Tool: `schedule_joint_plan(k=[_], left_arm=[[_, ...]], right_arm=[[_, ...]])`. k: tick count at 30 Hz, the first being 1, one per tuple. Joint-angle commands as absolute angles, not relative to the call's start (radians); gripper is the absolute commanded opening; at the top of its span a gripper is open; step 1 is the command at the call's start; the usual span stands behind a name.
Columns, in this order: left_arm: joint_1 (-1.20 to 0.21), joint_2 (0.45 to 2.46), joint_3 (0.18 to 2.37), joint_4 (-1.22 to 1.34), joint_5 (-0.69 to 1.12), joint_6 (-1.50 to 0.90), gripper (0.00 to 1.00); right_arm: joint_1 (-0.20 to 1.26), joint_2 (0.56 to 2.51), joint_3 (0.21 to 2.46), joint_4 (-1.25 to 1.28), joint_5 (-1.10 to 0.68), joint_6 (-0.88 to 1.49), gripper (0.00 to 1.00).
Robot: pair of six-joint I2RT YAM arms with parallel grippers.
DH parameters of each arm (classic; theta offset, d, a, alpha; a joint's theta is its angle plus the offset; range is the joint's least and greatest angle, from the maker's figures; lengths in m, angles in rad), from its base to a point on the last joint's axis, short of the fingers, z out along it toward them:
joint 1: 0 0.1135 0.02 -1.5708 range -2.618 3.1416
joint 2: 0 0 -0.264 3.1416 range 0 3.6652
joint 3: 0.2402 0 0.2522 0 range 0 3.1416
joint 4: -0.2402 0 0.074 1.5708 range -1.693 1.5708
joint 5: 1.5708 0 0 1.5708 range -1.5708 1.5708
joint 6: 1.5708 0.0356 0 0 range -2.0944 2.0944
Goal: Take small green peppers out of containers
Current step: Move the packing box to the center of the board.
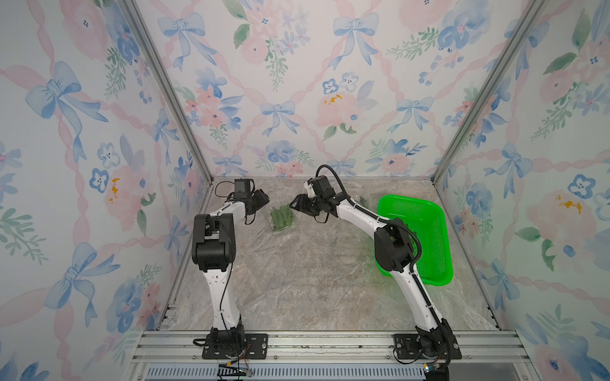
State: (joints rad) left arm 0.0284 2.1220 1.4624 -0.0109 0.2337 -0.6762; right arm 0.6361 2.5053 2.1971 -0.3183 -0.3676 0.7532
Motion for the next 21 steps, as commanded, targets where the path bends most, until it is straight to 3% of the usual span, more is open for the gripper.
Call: schedule_joint_plan(k=[1, 8, 21], left_arm=[[0.027, 2.132, 1.473, 0.022, 0.267, -0.692, 0.63], [-0.011, 2.117, 1.447, 0.022, 0.297, -0.687, 0.61], [-0.154, 2.023, 1.315, 0.022, 0.319, -0.684, 0.59]], right_arm=[[0.646, 2.538, 2.223, -0.338, -0.390, 0.770, 0.61], [0.655, 2.521, 2.171, -0.317, -0.404, 0.773, 0.58], [0.632, 2.220, 1.648, -0.111, -0.399, 0.804, 0.56]])
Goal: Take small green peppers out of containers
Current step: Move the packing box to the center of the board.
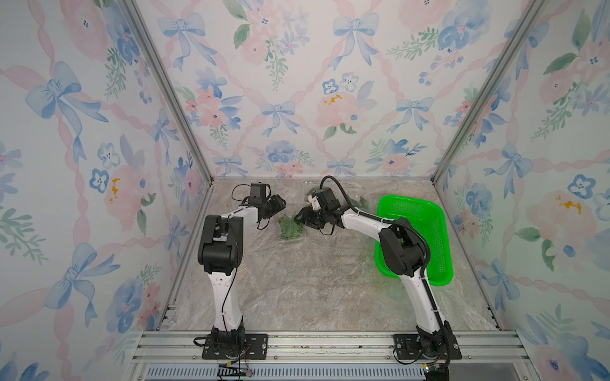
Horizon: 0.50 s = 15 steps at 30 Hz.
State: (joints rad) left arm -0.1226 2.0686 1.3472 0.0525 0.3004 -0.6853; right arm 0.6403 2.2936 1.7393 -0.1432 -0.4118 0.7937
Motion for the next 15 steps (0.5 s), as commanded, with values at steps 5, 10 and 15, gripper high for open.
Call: schedule_joint_plan(k=[5, 10, 15], left_arm=[[-0.236, 1.982, 1.279, 0.022, 0.345, -0.693, 0.59], [-0.331, 1.949, 1.251, 0.022, 0.350, -0.707, 0.58], [-0.427, 1.916, 1.225, 0.022, 0.321, -0.726, 0.58]], right_arm=[[0.626, 2.066, 1.447, -0.103, -0.364, 0.796, 0.57], [0.622, 1.925, 1.290, -0.146, -0.301, 0.783, 0.58], [0.612, 1.799, 1.184, -0.229, -0.241, 0.763, 0.60]])
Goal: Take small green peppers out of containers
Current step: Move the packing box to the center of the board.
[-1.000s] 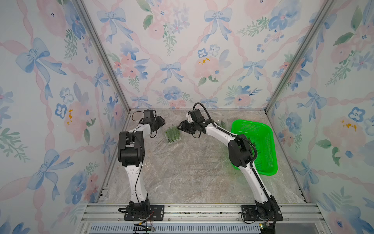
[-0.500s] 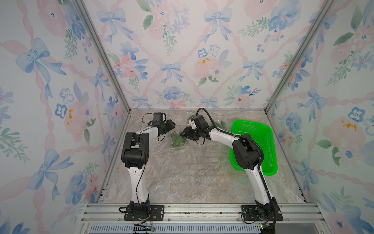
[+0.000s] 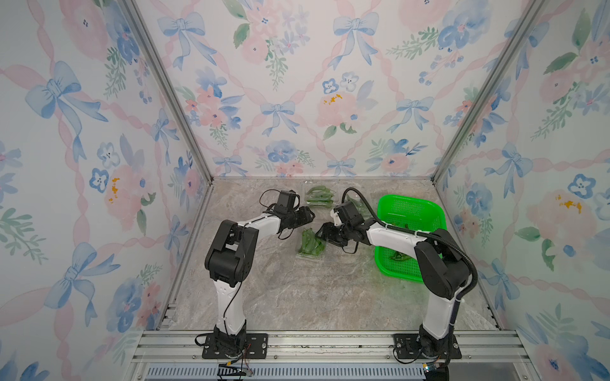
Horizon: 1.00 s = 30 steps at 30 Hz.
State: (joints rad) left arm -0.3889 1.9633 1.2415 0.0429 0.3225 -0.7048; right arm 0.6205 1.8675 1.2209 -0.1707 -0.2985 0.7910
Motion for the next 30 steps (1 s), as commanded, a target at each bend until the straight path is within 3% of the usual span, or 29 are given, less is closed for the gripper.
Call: schedule_joint_plan(k=[1, 16, 24, 30], left_arm=[[-0.439, 1.911, 1.221, 0.022, 0.311, -0.728, 0.58], [-0.440, 1.907, 1.224, 0.020, 0.245, -0.703, 0.60], [-0.411, 1.632, 1.034, 0.000, 0.100, -0.667, 0.61], [-0.488, 1.386, 0.818, -0.013, 0.112, -0.703, 0.60]], right_arm=[[0.610, 1.772, 1.169, -0.256, -0.222, 0.753, 0.61], [0.544, 1.607, 1.055, -0.374, -0.157, 0.689, 0.68], [0.508, 1.566, 1.171, -0.484, -0.198, 0.530, 0.67], [0.490, 1.678, 1.303, -0.500, -0.253, 0.432, 0.63]])
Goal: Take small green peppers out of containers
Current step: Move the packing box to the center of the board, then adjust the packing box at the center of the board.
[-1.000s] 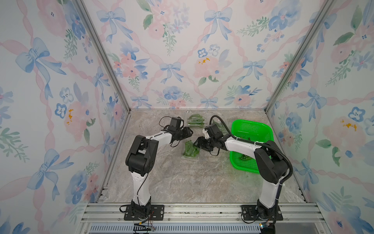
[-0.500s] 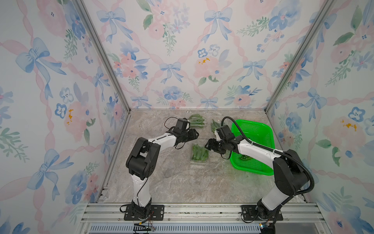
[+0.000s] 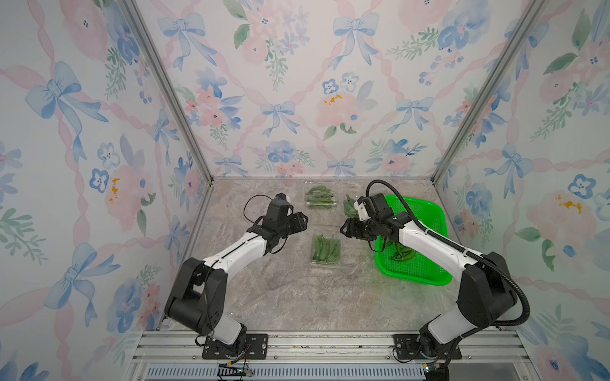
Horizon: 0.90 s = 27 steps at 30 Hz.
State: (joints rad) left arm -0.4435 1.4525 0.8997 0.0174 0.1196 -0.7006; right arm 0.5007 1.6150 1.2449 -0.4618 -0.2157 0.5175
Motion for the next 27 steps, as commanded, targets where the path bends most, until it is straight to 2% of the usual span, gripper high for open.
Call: schedule_joint_plan(k=[1, 5, 10, 17, 27], left_arm=[[-0.513, 1.346, 0.784, -0.013, 0.123, -0.705, 0.60], [-0.632, 1.230, 0.692, -0.014, 0.165, -0.710, 0.58], [-0.740, 1.189, 0.614, -0.018, 0.209, -0.681, 0.57], [-0.812, 1.306, 0.618, -0.016, 0.233, -0.630, 0.55], [-0.825, 1.477, 0.705, -0.009, 0.170, -0.580, 0.54]], right_arm=[[0.486, 1.714, 1.336, -0.504, -0.265, 0.415, 0.62], [0.482, 1.835, 1.477, -0.537, -0.293, 0.365, 0.60], [0.470, 1.976, 1.637, -0.581, -0.309, 0.345, 0.60], [0.461, 2.102, 1.752, -0.607, -0.314, 0.344, 0.60], [0.462, 2.125, 1.755, -0.604, -0.328, 0.349, 0.60]])
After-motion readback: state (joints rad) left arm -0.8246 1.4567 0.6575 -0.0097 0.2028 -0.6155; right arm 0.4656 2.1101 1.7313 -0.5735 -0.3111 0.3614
